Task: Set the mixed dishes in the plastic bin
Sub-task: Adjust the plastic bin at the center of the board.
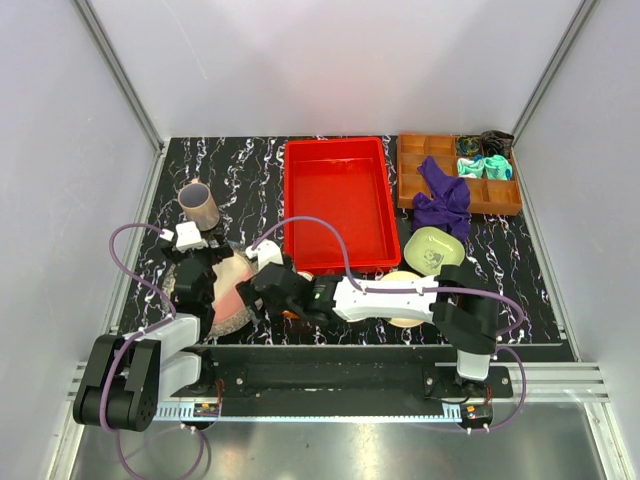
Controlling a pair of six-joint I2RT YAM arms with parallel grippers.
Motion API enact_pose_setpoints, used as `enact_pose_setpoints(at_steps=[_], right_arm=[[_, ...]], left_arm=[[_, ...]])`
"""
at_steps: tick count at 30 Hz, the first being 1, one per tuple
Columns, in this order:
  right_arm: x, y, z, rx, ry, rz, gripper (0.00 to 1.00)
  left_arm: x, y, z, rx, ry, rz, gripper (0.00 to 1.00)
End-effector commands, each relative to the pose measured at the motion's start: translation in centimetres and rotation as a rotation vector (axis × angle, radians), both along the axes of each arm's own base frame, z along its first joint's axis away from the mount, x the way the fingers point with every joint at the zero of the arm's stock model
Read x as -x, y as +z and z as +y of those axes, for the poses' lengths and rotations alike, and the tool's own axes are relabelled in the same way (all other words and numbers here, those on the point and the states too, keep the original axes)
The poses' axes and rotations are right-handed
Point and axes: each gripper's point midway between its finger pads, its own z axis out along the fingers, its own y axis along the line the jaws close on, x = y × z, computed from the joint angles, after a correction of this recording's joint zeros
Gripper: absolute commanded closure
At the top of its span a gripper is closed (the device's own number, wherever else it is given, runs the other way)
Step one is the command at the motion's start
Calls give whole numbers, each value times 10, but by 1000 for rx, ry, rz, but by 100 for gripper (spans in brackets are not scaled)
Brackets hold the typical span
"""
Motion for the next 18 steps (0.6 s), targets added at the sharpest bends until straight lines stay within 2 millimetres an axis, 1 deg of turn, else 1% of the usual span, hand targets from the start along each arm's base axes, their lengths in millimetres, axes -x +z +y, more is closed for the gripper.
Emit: enact_pose_setpoints(at_steps=[1,6,7,11,13,17,18], right_arm=[[4,12,6,-2,-29,-22,0],[5,8,-1,27,-48,-30,0],[3,10,-2,26,-56,-35,0],[8,22,-5,18,-45,-61,0],[9,25,-5,16,-43,-67,0],[6,21,-10,35,-60,-83,4],[3,22,-10,36,-68,-90,6]], left_arm=[[-2,18,4,-1,23,-70,1],[-3,18,3,-5,15,-63,1],[-4,17,3,-4,14,-60,1],[-4,18,3,-4,14,-62,1],[-4,18,3,-7,12,-59,1],[-4,18,2,-5,7,-61,1],[-4,18,1,-7,6,-61,1]])
